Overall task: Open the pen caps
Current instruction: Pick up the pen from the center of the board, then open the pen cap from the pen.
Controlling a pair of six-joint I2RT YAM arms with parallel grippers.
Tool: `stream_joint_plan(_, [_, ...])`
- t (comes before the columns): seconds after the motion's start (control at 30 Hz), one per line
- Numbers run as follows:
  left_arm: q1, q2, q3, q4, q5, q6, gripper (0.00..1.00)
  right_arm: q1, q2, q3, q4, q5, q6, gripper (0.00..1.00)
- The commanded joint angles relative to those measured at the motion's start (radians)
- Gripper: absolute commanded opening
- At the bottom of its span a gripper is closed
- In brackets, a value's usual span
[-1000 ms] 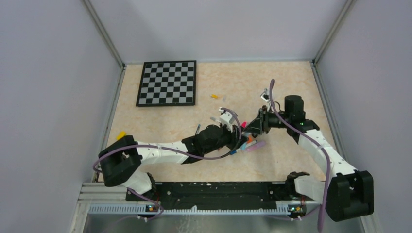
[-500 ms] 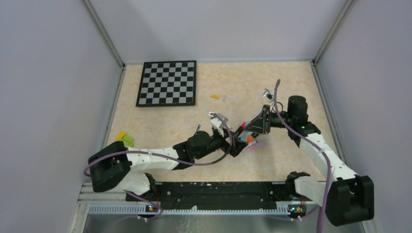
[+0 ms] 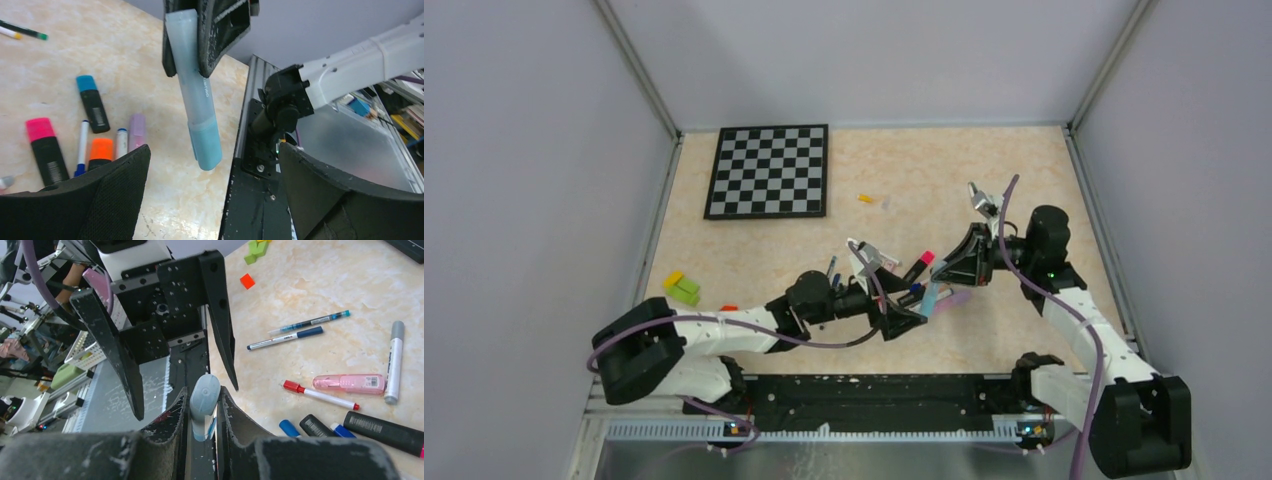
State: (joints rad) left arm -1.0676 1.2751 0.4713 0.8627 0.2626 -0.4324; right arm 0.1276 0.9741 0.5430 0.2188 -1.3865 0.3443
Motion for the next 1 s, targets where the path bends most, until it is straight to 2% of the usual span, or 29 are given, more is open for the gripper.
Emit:
stream_joint_plan(0.0, [0.002,0.094,0.068,0.11,0.146,-0.012,0.98,-0.002,-0.021,0.003,0.093,-0.065,0.022,0.0])
stream_joint_plan(0.3, [0.004,0.26,0.137,0.212,0.25,-0.081,0.7,0.001,-0.021,0.002,0.085,-0.092,0.001,0.0])
stream_joint_plan(0.63, [0.027,0.301,0.146,0.23,0.286,-0.133,0.02,0.003,-0.028,0.013,0.027,-0.105,-0.057,0.0])
stream_joint_plan(0.8, [0.038,0.293,0.131,0.218,0.301,-0.143,0.0,0.0,-0.025,0.047,-0.017,-0.078,-0.09,0.0])
stream_joint_plan(0.87, [0.038,0.296,0.132,0.189,0.308,-0.144,0.0,-0.021,-0.003,0.119,-0.14,-0.036,-0.163,0.0])
stream_joint_plan(0.97, [0.04,0.305,0.116,0.18,0.32,-0.151,0.0,-0.06,0.082,0.342,-0.437,0.017,-0.379,0.0])
